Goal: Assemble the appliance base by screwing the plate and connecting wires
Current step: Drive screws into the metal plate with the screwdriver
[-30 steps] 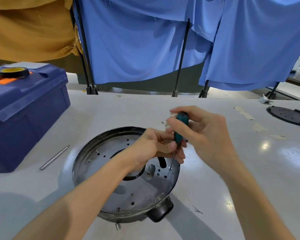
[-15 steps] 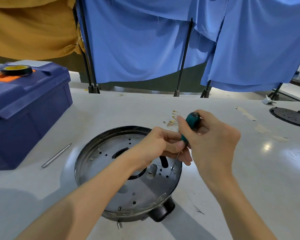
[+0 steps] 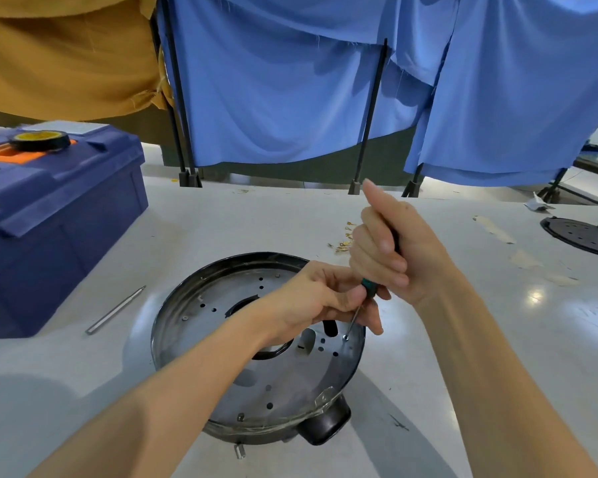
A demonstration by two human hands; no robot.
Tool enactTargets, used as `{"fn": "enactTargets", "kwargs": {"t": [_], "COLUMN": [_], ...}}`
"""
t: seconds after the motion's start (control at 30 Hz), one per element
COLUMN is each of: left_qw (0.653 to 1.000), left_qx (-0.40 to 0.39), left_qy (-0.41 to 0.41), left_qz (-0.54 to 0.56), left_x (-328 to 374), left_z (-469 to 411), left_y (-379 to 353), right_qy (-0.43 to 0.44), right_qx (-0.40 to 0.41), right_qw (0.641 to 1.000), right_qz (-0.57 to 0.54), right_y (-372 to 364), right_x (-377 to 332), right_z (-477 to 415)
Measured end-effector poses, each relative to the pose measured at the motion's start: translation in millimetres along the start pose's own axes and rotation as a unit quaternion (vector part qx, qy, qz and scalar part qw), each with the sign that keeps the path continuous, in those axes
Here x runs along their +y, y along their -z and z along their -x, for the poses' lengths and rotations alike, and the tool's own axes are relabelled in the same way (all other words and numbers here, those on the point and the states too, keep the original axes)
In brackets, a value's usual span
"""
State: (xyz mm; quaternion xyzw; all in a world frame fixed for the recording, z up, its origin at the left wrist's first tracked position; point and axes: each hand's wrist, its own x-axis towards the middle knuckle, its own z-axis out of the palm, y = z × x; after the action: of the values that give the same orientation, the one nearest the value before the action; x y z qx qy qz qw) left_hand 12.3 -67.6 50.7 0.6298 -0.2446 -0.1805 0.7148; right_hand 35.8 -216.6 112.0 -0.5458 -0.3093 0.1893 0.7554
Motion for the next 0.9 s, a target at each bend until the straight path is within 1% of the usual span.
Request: {"fn": "enactTargets", "kwargs": {"t": [0.03, 0.1, 0.2, 0.27, 0.33, 0.4, 0.43, 0.47, 0.5, 0.53, 0.57, 0.6, 0.63, 0.67, 0.7, 0.73, 0.8, 0.9], "left_qw": [1.000, 1.000, 1.000, 0.999, 0.999, 0.999, 0.999, 0.999, 0.999, 1.000, 1.000, 1.000, 1.000, 1.000, 1.000, 1.000, 1.000, 0.999], "left_qx": [0.009, 0.015, 0.017, 0.028, 0.039, 0.036, 0.027, 0.019, 0.016, 0.016, 0.017, 0.016, 0.009, -0.001, -0.012, -0.022, -0.027, -0.020], "left_qy": [0.000, 0.003, -0.002, -0.006, -0.015, -0.017, -0.018, -0.017, -0.013, -0.007, -0.004, 0.000, 0.001, 0.002, 0.003, 0.004, 0.006, -0.007], "left_qz": [0.006, 0.014, 0.017, 0.019, 0.003, -0.021, -0.029, -0.034, -0.029, -0.016, -0.001, 0.012, 0.017, 0.015, 0.011, 0.010, 0.015, 0.026], "left_x": [-1.1, -2.5, -1.2, -2.1, -3.6, -4.3, -4.2, -3.1, -2.4, -0.2, 0.7, 2.1, 2.0, 1.7, 0.1, -1.6, -3.8, -5.9], "left_z": [-0.1, -0.4, -2.4, -4.7, -5.7, -3.6, -1.8, 0.7, 2.0, 3.4, 3.7, 3.5, 2.3, 1.3, -0.1, -0.9, -1.2, 2.2], "left_y": [0.6, 2.7, 2.0, 0.5, 0.0, 0.9, 1.7, 2.1, 2.9, 2.9, 3.4, 3.4, 3.8, 3.6, 3.7, 3.7, 5.6, 9.7], "right_qy": [-0.005, 0.009, 0.052, 0.090, 0.142, 0.188, 0.202, 0.206, 0.196, 0.171, 0.134, 0.092, 0.057, 0.031, 0.016, 0.004, -0.010, 0.011], "right_qx": [0.014, 0.064, 0.172, 0.255, 0.355, 0.456, 0.485, 0.495, 0.483, 0.444, 0.374, 0.275, 0.176, 0.093, 0.032, -0.005, -0.037, 0.011], "right_qw": [1.000, 0.998, 0.984, 0.963, 0.923, 0.859, 0.833, 0.822, 0.833, 0.863, 0.905, 0.946, 0.971, 0.983, 0.990, 0.994, 0.999, 1.000], "right_qz": [-0.015, -0.005, 0.012, 0.016, 0.048, 0.139, 0.176, 0.191, 0.187, 0.171, 0.152, 0.148, 0.153, 0.153, 0.139, 0.107, 0.039, 0.020], "right_y": [-0.7, -2.1, -10.9, -19.5, -30.4, -44.6, -51.8, -57.0, -58.0, -54.2, -46.0, -34.9, -22.7, -13.4, -7.8, -5.7, -7.9, -12.1], "right_x": [1.9, 4.7, 6.4, 9.8, 17.0, 27.7, 33.0, 37.0, 37.7, 34.2, 27.2, 16.7, 5.2, -4.8, -10.4, -11.2, -4.8, 5.9], "right_z": [-2.3, -3.3, 0.9, 2.8, 2.1, -0.3, -1.5, -1.9, -1.6, -0.7, 0.0, 1.2, 2.5, 2.7, 1.5, 0.1, -2.9, -3.2]}}
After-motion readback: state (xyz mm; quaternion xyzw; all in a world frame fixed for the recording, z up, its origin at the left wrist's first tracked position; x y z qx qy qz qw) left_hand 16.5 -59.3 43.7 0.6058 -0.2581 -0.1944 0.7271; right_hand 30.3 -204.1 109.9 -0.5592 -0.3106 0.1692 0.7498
